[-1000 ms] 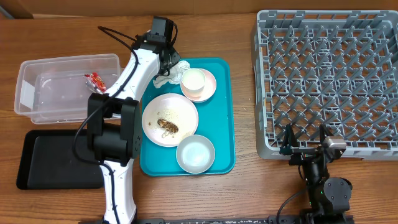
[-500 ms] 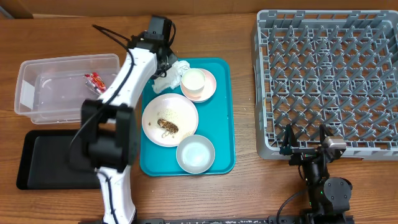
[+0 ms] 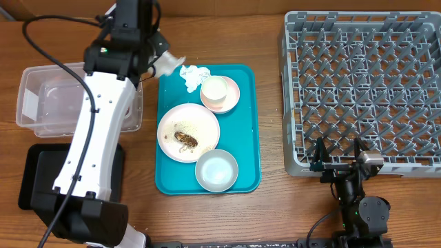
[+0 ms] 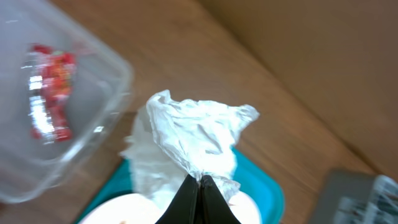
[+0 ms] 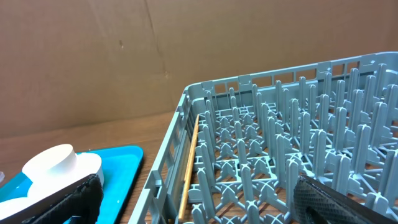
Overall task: Sort waste into correct bins and load items into the dishwasher
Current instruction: 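Lift the tissue and release it into the clear bin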
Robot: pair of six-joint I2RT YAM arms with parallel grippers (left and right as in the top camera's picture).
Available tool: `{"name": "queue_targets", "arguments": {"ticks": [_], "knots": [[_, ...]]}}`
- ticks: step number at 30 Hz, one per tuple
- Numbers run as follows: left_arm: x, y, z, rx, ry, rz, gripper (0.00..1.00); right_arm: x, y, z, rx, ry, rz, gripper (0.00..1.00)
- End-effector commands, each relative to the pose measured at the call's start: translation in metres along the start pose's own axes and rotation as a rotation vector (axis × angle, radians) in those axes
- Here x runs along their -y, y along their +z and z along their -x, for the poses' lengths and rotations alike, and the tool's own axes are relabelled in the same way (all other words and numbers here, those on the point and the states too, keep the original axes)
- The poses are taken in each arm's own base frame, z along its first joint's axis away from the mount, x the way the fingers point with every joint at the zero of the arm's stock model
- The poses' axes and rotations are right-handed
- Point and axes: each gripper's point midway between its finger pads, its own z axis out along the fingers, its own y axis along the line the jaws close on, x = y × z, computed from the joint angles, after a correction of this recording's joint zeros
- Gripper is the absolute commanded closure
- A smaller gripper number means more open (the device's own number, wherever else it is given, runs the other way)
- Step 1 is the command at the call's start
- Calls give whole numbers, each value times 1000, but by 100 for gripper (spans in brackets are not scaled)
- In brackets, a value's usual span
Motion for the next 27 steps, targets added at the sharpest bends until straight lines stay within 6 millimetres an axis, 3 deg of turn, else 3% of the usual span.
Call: {"name": "queue_targets", "arguments": {"ticks": [1,4,7,10,14,16,17,18,21,27], "knots": [[-38,-7,32,58,-49,79,96,2,0,-3,-3,-6,-4,0],[-82,-12,57,74,-131,154,96,2,0,-3,-3,-6,-4,0],[-112,-14,69,63,-192,196,96,2,0,-3,-3,-6,-4,0],[-139,-10,76,51,-242,244,87,2,0,-3,-3,-6,-4,0],[-166,4,84,42,-283,301,61,2,0,-3,-3,-6,-4,0],[-173,13,82,16,-297,312,34,2,0,-3,-3,-6,-4,0],[-172,17,79,-6,-297,303,22,2,0,-3,-3,-6,-4,0],[-168,22,74,-45,-277,275,18,2,0,-3,-2,-6,-4,0],[-141,30,59,-157,-198,131,19,2,0,-3,-3,-6,-4,0],[-55,25,45,-207,85,-227,20,2,0,-3,-3,-6,-4,0]]}}
